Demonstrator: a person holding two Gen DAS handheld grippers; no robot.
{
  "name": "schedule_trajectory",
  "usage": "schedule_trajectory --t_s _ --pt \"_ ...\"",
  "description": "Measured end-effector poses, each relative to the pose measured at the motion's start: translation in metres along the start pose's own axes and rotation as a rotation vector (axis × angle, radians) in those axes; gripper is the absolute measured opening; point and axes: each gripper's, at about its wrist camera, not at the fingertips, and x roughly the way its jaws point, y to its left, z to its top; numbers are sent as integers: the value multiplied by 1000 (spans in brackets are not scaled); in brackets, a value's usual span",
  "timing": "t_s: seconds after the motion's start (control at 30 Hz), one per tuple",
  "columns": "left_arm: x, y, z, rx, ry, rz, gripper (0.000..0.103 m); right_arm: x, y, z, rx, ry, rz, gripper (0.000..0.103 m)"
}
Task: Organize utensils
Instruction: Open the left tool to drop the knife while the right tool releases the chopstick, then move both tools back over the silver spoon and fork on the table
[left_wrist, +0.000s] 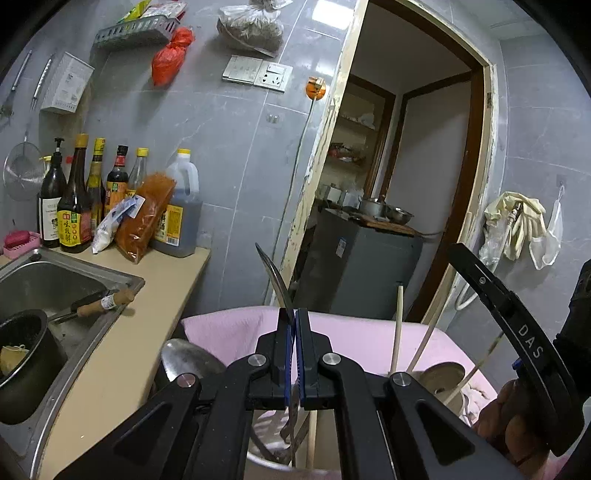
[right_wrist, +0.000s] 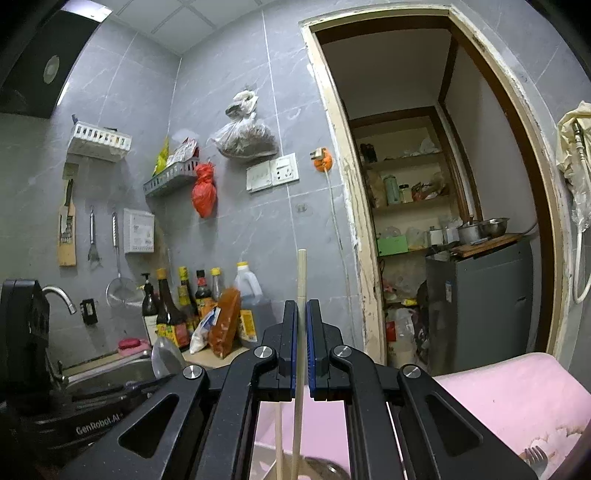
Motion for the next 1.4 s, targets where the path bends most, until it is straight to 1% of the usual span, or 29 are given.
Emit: schedule_trajectory --t_s 0.23,0.3,0.37,0.43,0.5,0.57,0.6,0.63,0.67,0.7,0.73,0.8,0.87,0.9,0.97,1.0,1.07,1.13,1.2,1.4 --pt "-2 0 3 7 62 -14 3 4 -3 -4 6 87 3 6" --pt "-3 -2 4 9 76 -17 3 4 -6 -4 11 112 4 12" --pt "-3 -4 5 14 90 -18 4 4 -8 -3 19 130 4 27" --pt "-4 -5 7 11 101 -15 6 2 -11 -2 38 142 2 31" --pt "-6 -7 8 6 106 -15 11 -2 -17 1 54 147 -7 31" --pt "-10 -11 10 6 99 -10 26 -7 -21 5 62 145 -19 32" --pt "-12 -13 10 4 96 -7 30 -10 -24 8 67 143 -24 33" --pt "-15 -15 11 1 90 -6 36 -14 -27 11 71 141 -31 38" --pt "-17 -17 13 -3 83 -5 40 -17 -29 15 73 140 -37 43" --pt "-20 -20 15 -4 77 -1 42 -22 -33 19 76 140 -44 45" --pt "-23 -25 17 0 70 8 46 -26 -36 23 77 142 -50 47" --pt "-29 -34 22 11 56 23 56 -34 -44 31 76 146 -70 57" --pt "-36 -44 27 22 34 39 71 -43 -53 38 79 150 -86 68" --pt "-38 -48 29 25 27 44 74 -49 -59 42 78 152 -94 71" --pt "-44 -60 33 33 10 58 84 -59 -68 48 70 154 -115 78" --pt "-45 -64 35 36 4 63 87 -65 -73 51 64 155 -127 80" --pt "-50 -74 37 45 -11 78 97 -73 -82 57 50 155 -149 89" --pt "-55 -87 37 58 -33 94 101 -83 -91 62 36 152 -167 94" --pt "-59 -100 35 74 -52 108 103 -94 -100 66 21 150 -185 101" --pt "-65 -135 27 105 -81 113 103 -124 -127 76 -25 141 -228 102"
